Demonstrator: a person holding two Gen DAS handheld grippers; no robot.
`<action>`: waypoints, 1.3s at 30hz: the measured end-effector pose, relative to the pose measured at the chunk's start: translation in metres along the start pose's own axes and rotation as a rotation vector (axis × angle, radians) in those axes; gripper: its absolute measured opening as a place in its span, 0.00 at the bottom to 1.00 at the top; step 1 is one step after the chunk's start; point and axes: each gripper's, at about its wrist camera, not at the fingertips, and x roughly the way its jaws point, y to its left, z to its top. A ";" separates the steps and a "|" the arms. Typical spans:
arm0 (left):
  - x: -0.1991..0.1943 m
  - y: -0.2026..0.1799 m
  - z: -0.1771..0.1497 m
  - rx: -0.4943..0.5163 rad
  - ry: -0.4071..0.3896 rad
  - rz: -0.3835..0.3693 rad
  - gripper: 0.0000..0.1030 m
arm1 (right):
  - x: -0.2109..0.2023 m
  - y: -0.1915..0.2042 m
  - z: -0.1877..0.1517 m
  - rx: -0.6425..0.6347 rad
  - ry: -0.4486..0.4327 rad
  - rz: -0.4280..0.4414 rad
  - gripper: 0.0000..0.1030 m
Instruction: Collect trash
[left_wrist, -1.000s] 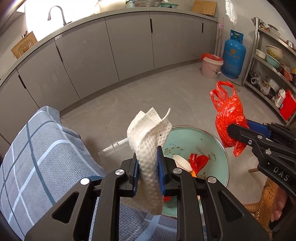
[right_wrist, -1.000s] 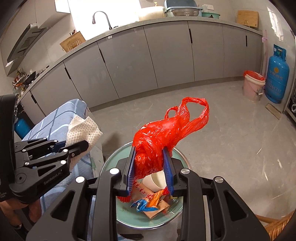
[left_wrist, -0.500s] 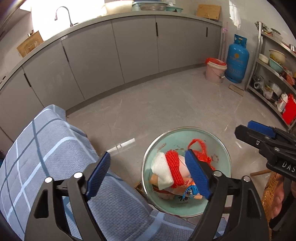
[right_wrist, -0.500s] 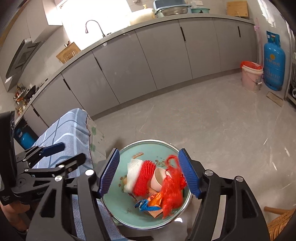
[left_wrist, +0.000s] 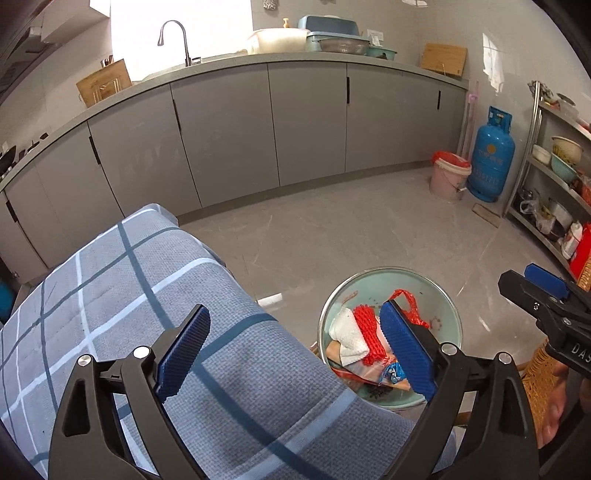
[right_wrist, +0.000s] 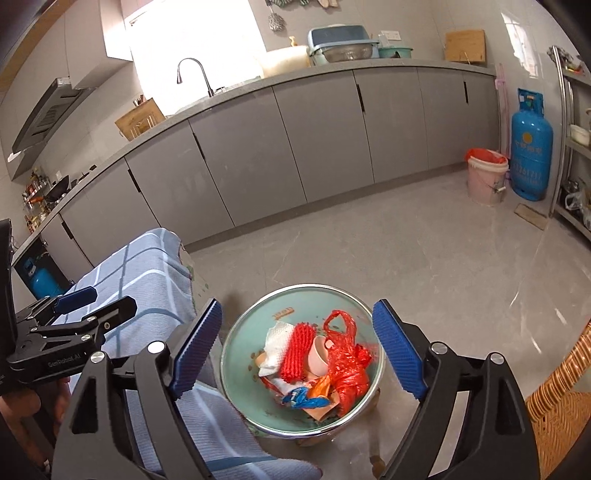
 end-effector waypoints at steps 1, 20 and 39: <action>-0.004 0.001 0.001 -0.005 -0.008 0.001 0.89 | -0.002 0.002 0.001 -0.005 -0.004 0.000 0.82; -0.051 0.011 0.006 -0.023 -0.097 -0.017 0.89 | -0.034 0.027 0.010 -0.040 -0.052 -0.006 0.84; -0.055 0.013 0.008 -0.019 -0.105 -0.013 0.90 | -0.040 0.029 0.014 -0.038 -0.056 -0.002 0.85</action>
